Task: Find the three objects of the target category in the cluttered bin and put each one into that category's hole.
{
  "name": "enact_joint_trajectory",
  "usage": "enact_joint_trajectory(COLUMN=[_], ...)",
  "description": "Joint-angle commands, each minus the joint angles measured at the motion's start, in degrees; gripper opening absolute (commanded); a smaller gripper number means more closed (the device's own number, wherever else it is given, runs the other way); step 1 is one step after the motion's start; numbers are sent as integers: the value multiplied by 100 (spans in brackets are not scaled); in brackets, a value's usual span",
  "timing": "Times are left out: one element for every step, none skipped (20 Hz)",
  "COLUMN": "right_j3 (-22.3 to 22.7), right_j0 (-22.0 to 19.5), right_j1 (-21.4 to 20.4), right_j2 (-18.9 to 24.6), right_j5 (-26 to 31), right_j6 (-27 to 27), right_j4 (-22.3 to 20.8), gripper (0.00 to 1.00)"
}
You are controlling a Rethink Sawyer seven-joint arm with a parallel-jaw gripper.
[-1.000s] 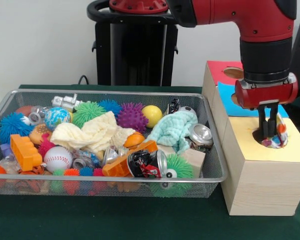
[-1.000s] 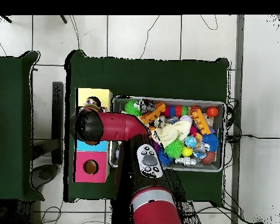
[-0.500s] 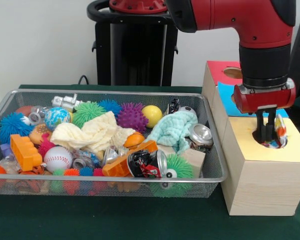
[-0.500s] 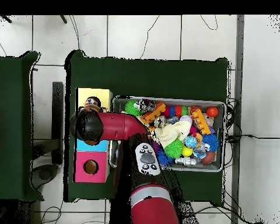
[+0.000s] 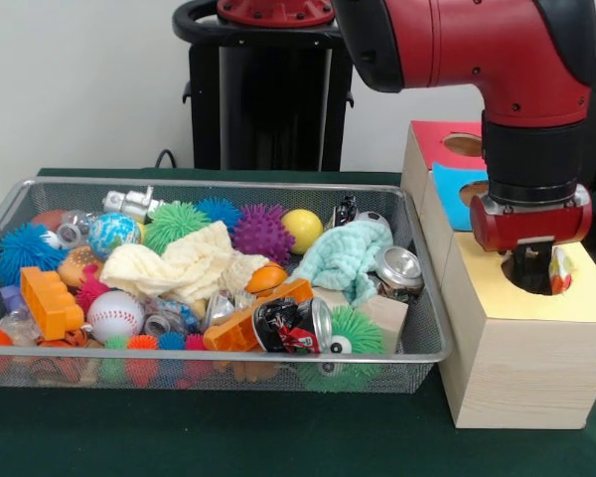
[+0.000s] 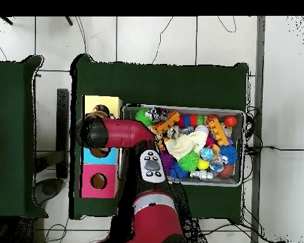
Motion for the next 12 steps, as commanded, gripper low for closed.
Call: enact_joint_trajectory(right_j3=[14, 73, 132, 191, 232, 282, 307, 365, 376, 404, 409, 572], right_j0=[-73, -104, -139, -173, -212, -243, -264, -292, -300, -311, -312, -330], right_j1=[369, 318, 254, 190, 123, 48, -11, -85, -130, -184, -228, -343], right_j2=[-5, 21, 52, 83, 119, 144, 159, 184, 187, 195, 193, 209], right_j5=[10, 5, 13, 21, 59, 111, 151, 181, 223, 268, 333, 315], right_j6=[644, 631, 618, 605, 589, 573, 562, 551, 546, 542, 541, 556], right_j4=[-212, -219, -220, -221, -208, -197, -189, -181, -171, -161, -145, -153], gripper=[0, 0, 0, 0, 0, 0, 0, 0, 0, 0, 0, 0])
